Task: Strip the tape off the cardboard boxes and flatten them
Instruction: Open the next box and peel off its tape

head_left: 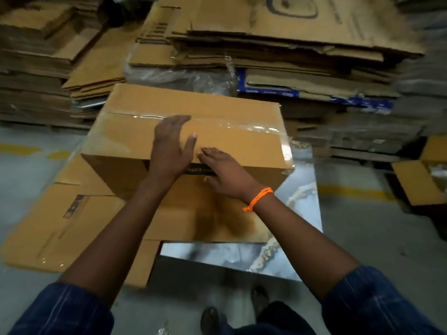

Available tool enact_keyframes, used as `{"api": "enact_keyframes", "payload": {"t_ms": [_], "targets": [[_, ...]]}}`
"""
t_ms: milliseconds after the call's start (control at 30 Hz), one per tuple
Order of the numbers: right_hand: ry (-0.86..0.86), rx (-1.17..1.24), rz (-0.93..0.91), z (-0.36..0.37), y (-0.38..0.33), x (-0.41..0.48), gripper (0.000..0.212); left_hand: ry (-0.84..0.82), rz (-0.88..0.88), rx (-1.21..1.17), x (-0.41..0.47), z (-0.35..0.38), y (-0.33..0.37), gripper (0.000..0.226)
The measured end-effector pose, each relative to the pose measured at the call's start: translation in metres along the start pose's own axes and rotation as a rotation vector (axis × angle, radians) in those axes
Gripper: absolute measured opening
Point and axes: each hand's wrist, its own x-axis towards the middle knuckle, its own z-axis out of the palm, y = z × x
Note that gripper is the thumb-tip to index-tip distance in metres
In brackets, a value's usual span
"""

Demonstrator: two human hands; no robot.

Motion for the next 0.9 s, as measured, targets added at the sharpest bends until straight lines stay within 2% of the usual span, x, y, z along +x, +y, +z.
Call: {"api": "enact_keyframes", "payload": {"t_ms": [67,133,267,367,467,533,633,700,767,833,900], "targets": [[0.115,-0.021,0.082,-0.004,0.032,-0.038,0.066,-0.206,-0.029,-0.028,0.004,0.041,0.026,0.056],[0.231,0.012,0.146,-0.004,0.064,-0.078,0.058,-0.327,-0.039,-0.004,0.0,0.074,0.047,0.058],[0.519,0.154,0.29,-0.005,0.13,-0.135,0.043,-0.429,0.034,0.151,0.008,0.128,0.085,0.052],[0.638,0.373,0.445,-0.018,0.173,-0.149,0.048,-0.457,-0.005,0.171,0.033,0.159,0.114,0.051],[0.483,0.71,0.535,-0.023,0.203,-0.156,0.049,-0.472,-0.025,0.179,0.059,0.187,0.137,0.052],[0.353,0.776,0.511,-0.016,0.219,-0.158,0.049,-0.484,-0.009,0.194,0.073,0.201,0.147,0.051],[0.347,0.909,0.559,-0.01,0.237,-0.15,0.041,-0.528,0.007,0.19,0.087,0.211,0.154,0.051],[0.388,1.169,0.711,-0.02,0.243,-0.135,0.034,-0.549,-0.014,0.164,0.087,0.212,0.156,0.064],[0.327,1.466,0.852,-0.035,0.251,-0.114,0.041,-0.552,-0.052,0.084,0.081,0.207,0.156,0.082],[0.208,1.676,0.918,-0.049,0.258,-0.091,0.049,-0.558,-0.089,-0.008,0.075,0.202,0.153,0.09],[0.124,1.755,0.91,-0.058,0.262,-0.07,0.045,-0.555,-0.126,-0.098,0.075,0.196,0.147,0.091]]}}
